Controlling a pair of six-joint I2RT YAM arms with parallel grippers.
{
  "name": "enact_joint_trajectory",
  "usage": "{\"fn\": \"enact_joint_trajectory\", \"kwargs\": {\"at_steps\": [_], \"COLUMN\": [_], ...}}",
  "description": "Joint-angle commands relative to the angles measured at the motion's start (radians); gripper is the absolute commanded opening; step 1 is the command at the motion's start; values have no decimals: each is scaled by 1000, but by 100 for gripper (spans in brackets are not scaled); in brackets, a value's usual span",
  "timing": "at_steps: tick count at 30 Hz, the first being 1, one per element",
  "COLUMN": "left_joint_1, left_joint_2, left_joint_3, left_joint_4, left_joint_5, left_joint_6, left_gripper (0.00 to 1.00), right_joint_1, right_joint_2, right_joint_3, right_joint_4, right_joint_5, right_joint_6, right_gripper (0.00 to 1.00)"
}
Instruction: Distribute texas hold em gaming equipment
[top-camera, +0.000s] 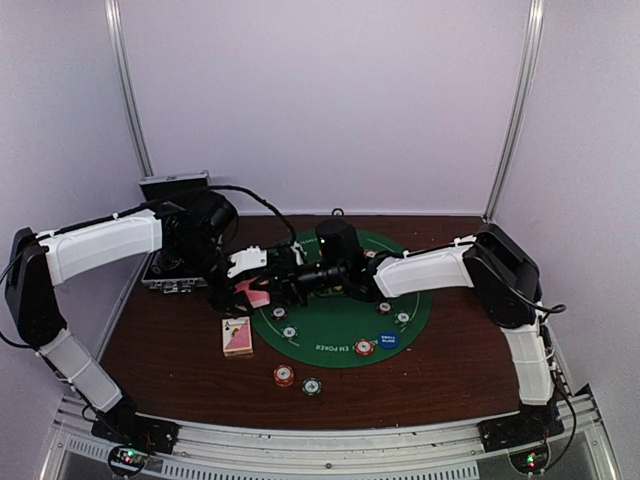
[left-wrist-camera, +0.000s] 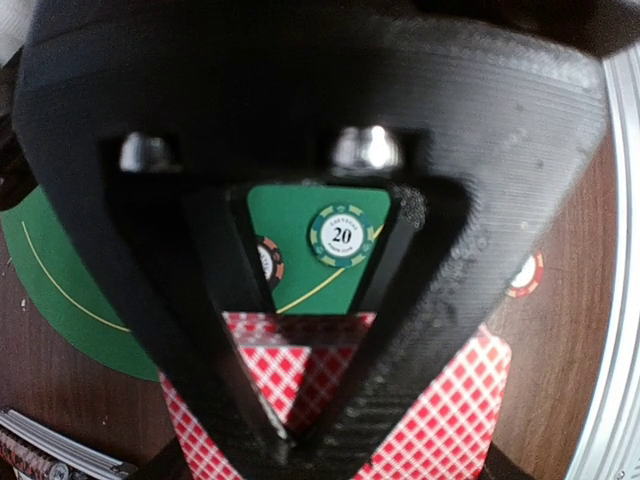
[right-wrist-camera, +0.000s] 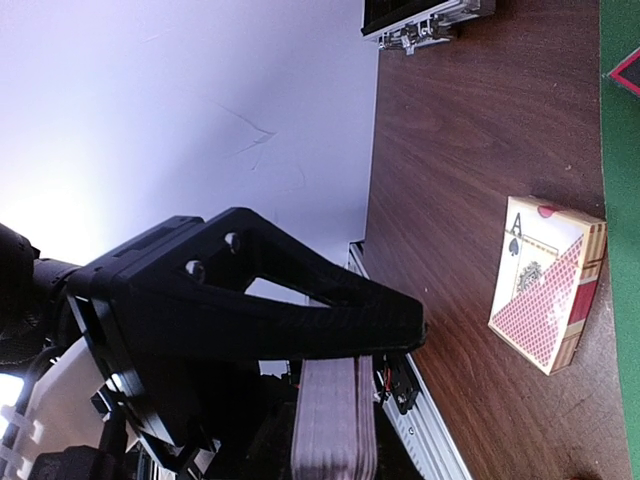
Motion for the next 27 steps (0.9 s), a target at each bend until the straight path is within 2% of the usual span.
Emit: {"fn": "enact_joint_trajectory", "kwargs": {"at_steps": [1,3,6,9,13,16,22,27], "left_joint_1": [-11,-11,-11,-11,-13,-15,-15,-15], "left_joint_2": [-19,-19,-19,-16,-13,-11,-1,9], "left_joint_3": [-6,-2,9,22,33,35,59,73], "left_joint_4": [5,3,-5,-17,-36,-40,-40,-43], "left_joint_5": [-22,-35,-40,-33,-31,-37,-32,-28], "left_joint_6": [37,40,43,40,42,40,16,5], "left_gripper": [53,47,42,41,39,39,39,40], "right_joint_1": [-7,-9,-13,-16,-14,-11,5,10], "right_joint_2": [-10,-15,-22,-20,-15,-9,27,54], "right_joint_3": [11,7,10,19,42,63,105,102], "right_joint_4": [67,29,-52,-108,-133,-144,-163,-101], "right_joint_5": [4,8,22,35,37,29,-12,-39], "right_joint_6": [-9,-33,-90,-124,-140,-145,-138,-88], "right_gripper": [7,9,21,45,61,65,66,58]}}
